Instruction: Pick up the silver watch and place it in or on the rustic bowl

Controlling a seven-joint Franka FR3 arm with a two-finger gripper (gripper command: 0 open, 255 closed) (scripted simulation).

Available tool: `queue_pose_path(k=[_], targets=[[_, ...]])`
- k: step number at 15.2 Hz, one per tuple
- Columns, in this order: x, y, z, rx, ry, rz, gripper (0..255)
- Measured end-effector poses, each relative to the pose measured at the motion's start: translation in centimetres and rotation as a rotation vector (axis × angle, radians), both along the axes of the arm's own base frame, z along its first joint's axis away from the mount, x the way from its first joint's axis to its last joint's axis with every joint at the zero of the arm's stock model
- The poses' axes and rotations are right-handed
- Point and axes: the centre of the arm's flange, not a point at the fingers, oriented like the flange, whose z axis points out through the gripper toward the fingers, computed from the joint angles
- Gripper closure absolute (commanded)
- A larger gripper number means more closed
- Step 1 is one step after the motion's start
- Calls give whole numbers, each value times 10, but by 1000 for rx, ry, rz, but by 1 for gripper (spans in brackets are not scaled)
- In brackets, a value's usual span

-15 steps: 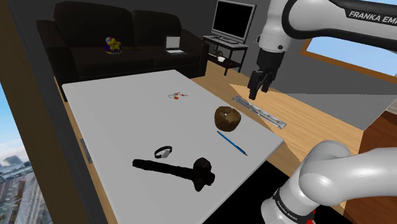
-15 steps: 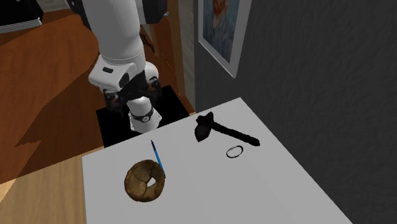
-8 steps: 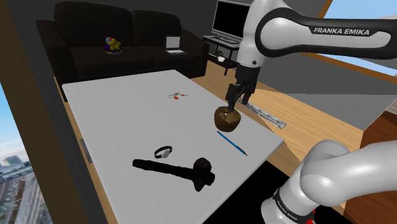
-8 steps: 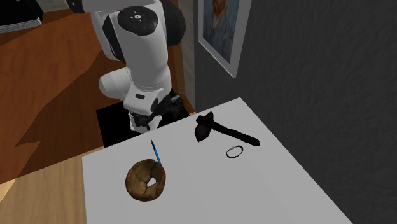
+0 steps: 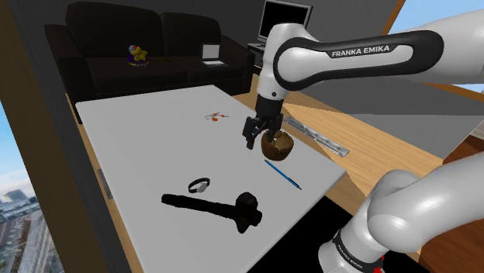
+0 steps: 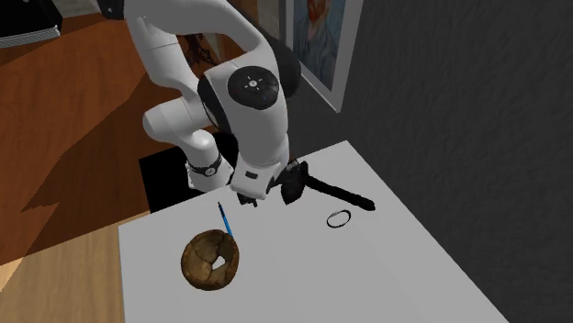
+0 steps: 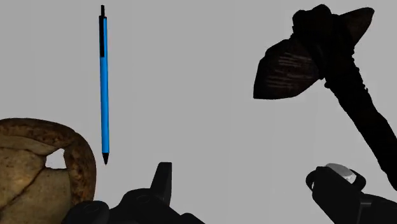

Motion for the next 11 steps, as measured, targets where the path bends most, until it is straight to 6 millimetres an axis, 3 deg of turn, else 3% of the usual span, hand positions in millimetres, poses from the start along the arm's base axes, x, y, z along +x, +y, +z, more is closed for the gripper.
queue_pose_path(k=[11], targets=[[66,81,-81,116,12,-39,0]])
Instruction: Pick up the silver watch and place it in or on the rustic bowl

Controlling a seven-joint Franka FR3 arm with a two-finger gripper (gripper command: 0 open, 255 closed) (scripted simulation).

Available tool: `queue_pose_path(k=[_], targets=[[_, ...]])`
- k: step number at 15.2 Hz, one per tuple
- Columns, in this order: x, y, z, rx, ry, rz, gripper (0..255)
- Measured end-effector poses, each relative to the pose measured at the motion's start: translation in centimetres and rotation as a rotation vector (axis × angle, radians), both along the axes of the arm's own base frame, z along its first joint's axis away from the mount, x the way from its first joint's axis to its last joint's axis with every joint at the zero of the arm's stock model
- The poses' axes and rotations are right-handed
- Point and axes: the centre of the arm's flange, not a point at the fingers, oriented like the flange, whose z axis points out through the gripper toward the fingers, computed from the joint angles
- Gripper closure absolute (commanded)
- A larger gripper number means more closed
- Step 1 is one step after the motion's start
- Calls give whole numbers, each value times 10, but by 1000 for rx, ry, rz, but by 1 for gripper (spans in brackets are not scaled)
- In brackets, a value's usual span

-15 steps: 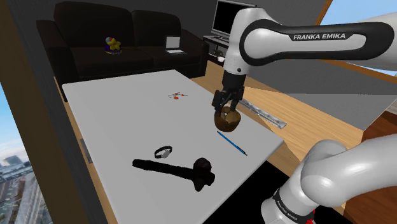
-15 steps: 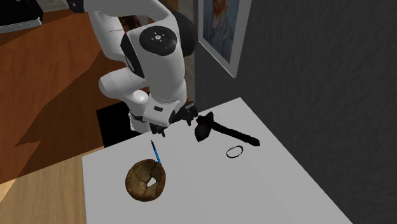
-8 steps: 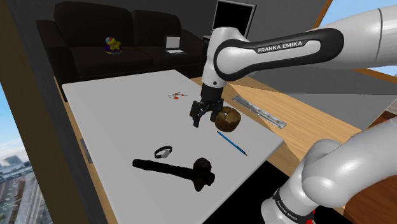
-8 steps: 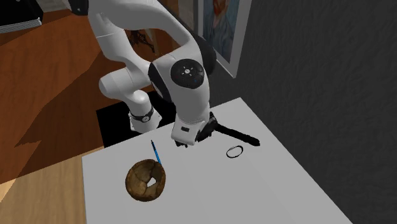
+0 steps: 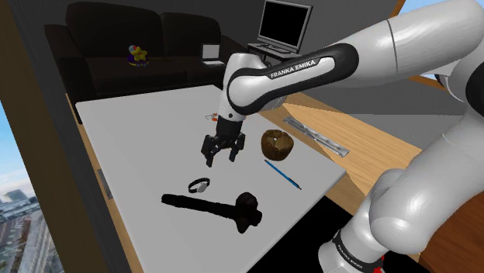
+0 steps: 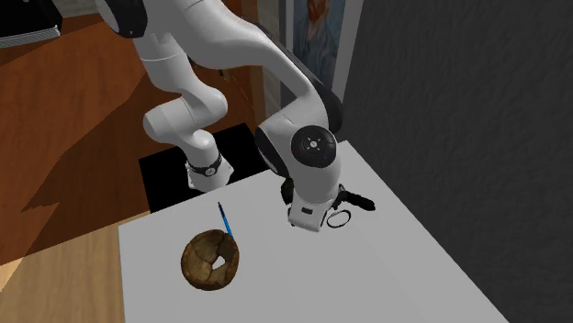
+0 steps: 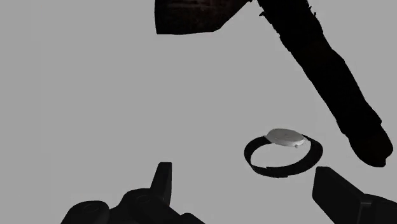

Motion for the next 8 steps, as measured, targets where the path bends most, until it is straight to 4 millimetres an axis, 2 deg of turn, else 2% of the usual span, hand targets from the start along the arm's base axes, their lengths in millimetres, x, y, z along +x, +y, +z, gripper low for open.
queue_pose_path(k=[3,8], targets=[[16,18,-20,23,3,-8,0],[16,25,-44,28,3,-10,0]])
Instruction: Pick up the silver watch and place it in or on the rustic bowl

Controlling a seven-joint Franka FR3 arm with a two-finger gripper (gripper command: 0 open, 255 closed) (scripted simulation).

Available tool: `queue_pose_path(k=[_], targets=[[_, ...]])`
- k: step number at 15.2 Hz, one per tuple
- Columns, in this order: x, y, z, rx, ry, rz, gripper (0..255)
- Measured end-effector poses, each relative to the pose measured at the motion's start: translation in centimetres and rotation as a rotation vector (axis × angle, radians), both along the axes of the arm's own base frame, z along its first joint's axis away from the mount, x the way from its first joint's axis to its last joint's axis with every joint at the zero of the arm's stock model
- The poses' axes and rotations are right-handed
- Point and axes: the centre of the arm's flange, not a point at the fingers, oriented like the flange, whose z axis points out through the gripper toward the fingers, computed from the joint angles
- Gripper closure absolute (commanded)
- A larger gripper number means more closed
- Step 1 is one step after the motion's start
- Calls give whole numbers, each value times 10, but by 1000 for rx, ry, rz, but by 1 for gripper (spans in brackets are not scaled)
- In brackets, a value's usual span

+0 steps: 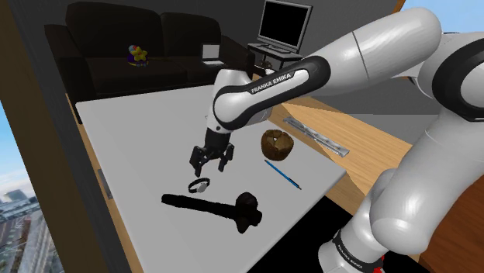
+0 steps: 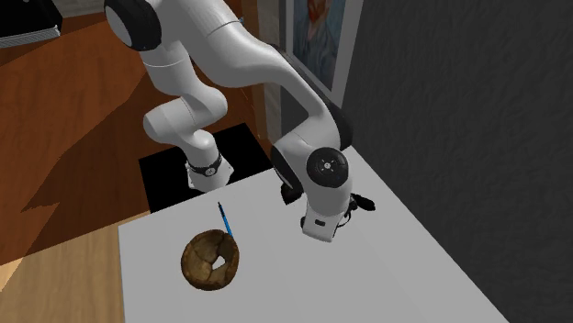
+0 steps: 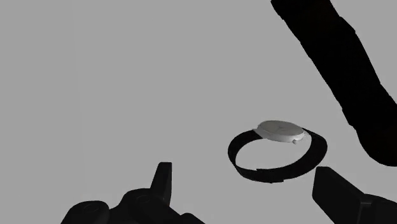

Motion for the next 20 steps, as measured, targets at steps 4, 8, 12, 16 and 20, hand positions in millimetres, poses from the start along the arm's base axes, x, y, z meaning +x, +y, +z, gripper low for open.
queue_pose_path(k=[4,8,12,16,20], targets=[[-1,4,-13,0,0,0,0],[-1,4,-14,0,0,0,0],[-1,4,-14,0,0,0,255],[-1,4,-14,0,0,0,255],[-1,4,-12,0,0,0,255]])
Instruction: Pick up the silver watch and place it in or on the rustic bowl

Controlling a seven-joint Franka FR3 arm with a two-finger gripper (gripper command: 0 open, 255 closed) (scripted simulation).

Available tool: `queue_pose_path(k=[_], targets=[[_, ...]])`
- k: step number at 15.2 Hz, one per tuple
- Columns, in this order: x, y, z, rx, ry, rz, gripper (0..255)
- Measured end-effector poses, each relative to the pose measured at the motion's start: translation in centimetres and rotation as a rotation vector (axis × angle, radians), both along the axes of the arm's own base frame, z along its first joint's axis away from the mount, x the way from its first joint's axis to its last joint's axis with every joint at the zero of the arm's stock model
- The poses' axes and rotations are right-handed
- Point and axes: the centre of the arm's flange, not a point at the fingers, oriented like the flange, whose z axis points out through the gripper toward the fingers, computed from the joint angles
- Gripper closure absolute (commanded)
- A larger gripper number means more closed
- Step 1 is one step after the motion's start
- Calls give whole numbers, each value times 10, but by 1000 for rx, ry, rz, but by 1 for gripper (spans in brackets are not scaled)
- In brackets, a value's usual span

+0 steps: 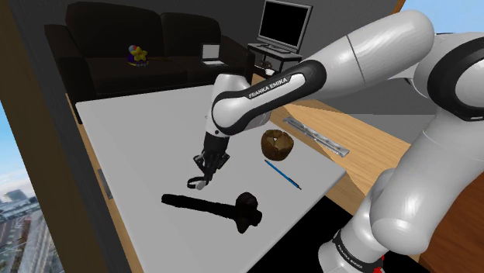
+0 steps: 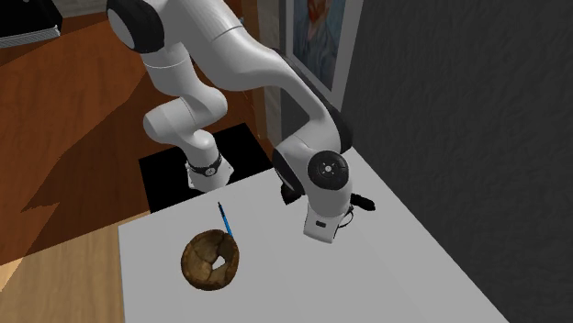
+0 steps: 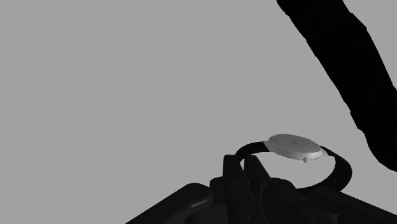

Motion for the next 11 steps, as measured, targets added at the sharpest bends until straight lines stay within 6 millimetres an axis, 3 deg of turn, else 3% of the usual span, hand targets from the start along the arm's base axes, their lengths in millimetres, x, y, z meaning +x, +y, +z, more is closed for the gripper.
queue_pose_path(k=[11], targets=[[0,0,56,0,0,0,255]])
